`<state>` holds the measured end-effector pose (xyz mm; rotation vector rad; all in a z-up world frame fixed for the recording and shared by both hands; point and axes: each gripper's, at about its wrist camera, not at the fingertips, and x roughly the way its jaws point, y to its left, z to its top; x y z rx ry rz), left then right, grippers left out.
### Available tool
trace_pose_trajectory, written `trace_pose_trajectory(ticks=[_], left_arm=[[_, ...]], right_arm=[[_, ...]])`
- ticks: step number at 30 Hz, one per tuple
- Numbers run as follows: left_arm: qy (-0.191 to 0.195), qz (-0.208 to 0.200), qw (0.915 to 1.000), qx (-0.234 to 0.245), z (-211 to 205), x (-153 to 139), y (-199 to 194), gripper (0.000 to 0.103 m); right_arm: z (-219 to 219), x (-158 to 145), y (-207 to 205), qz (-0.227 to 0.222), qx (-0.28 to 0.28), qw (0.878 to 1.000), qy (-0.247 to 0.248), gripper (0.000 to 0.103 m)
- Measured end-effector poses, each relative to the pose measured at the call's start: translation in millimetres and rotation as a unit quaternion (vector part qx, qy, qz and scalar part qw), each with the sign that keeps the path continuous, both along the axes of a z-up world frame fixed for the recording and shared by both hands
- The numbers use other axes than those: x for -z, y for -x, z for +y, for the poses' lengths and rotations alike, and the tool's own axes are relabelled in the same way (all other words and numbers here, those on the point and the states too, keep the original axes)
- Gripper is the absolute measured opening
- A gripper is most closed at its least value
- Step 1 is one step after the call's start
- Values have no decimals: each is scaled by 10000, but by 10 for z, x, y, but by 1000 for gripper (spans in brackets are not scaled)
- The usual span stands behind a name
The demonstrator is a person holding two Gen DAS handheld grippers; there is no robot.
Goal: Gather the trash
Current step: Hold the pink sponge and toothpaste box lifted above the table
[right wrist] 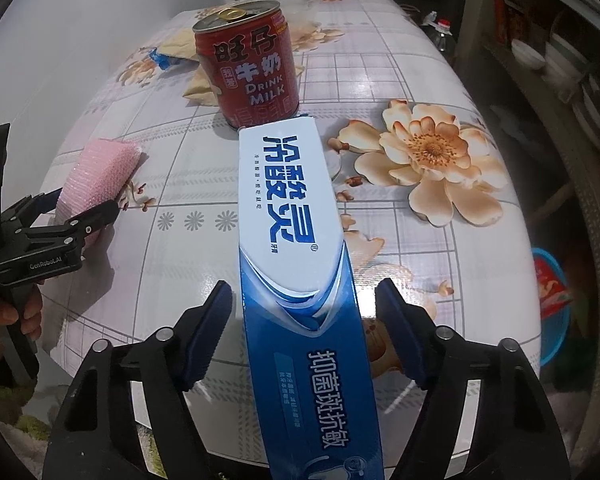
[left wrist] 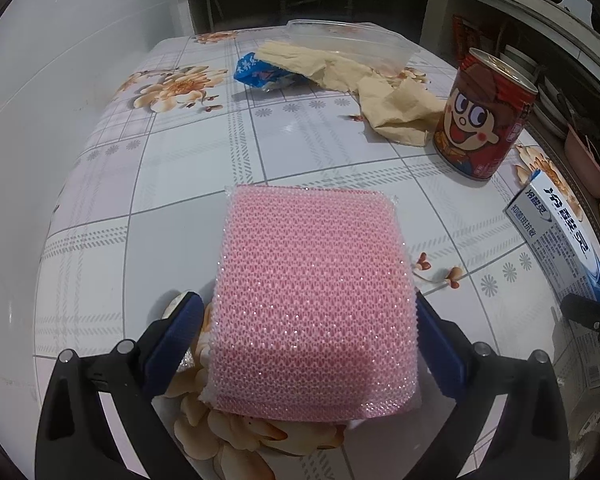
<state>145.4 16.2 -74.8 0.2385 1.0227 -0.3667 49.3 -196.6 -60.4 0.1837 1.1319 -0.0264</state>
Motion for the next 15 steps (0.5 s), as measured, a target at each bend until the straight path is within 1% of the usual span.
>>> trace_pose_trajectory(ticks=[6, 11, 15], left_arm=[[-34, 49, 10000, -24, 2, -1, -15, 99], [-81, 142, 9999, -42, -9, -22, -2, 98], [-69, -12, 10000, -46, -6, -103, 40, 98]], right_arm=[[-63, -11, 40, -2, 53, 10000, -25, 60], [-80, -18, 59, 1, 54, 10000, -14, 60], [-84, -19, 63, 3, 47, 10000, -14, 60]])
